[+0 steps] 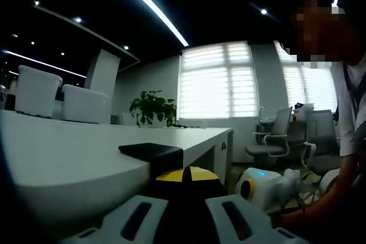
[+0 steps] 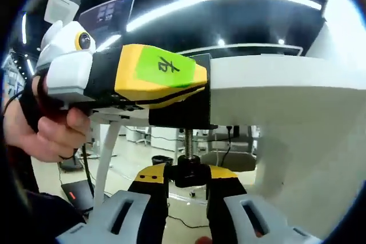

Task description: Clamp the fixed fixture on the desktop, loosen the retaining clip, secure it to the edge of the desk, and tighten the retaining clip.

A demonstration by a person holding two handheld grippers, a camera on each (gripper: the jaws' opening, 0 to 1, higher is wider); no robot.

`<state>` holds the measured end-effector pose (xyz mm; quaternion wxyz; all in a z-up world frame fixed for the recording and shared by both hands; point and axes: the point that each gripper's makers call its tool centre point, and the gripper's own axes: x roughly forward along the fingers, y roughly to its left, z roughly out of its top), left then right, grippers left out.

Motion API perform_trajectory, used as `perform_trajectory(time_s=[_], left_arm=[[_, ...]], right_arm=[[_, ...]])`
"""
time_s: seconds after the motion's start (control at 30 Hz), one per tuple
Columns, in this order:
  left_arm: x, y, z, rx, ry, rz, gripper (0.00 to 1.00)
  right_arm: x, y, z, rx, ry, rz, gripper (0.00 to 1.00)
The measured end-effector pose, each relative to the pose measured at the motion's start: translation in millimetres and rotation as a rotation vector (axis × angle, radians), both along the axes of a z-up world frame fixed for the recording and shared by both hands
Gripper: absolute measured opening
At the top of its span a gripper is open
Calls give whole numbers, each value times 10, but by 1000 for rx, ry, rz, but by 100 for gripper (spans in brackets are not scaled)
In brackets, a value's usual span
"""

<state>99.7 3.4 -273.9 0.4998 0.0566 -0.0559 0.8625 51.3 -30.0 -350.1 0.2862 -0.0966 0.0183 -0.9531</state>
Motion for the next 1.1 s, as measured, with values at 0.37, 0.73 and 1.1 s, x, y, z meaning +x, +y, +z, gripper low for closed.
perform_trajectory(time_s=[0.37,0.73,1.1], left_arm=[[24,10,-18,-19,3,-7,1],[14,5,-15,-8,-4,-5,1],[-3,-5,-12,14,-9,-3,1]], right_arm=[[25,-79,-2,-12,21,249,24],[181,-156,-93,10,23,148,39],[-12,-34,-67,45,26,12,27]])
